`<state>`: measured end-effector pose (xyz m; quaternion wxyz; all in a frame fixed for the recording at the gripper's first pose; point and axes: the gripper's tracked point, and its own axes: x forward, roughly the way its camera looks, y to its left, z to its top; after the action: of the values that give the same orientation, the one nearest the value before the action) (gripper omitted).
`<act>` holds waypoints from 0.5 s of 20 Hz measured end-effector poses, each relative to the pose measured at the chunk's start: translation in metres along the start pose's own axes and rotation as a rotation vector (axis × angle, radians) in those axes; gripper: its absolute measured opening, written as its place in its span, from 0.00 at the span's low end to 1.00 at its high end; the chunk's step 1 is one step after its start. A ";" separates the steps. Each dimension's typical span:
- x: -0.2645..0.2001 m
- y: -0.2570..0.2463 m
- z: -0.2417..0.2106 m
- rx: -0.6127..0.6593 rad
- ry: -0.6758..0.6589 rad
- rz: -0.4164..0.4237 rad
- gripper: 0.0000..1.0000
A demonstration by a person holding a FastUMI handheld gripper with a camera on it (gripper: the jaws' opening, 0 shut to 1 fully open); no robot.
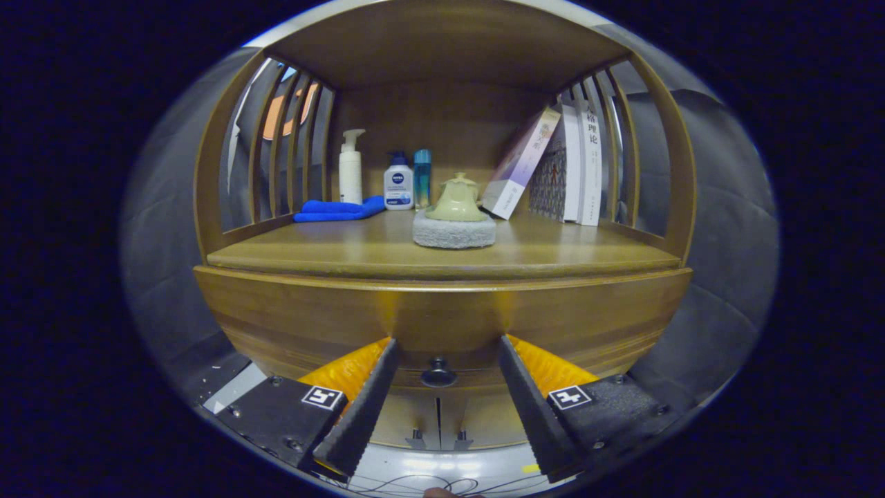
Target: Pull open the drawer, take out the items inside it, and place them on the countertop above the cabinet.
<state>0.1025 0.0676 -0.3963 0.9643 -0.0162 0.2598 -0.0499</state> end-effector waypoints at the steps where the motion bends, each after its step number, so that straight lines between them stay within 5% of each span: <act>1: 0.002 0.001 0.001 0.001 0.004 -0.004 0.93; 10: -0.001 -0.002 -0.001 -0.054 0.023 -0.011 0.93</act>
<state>0.1006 0.0658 -0.3966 0.9602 -0.0429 0.2718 -0.0483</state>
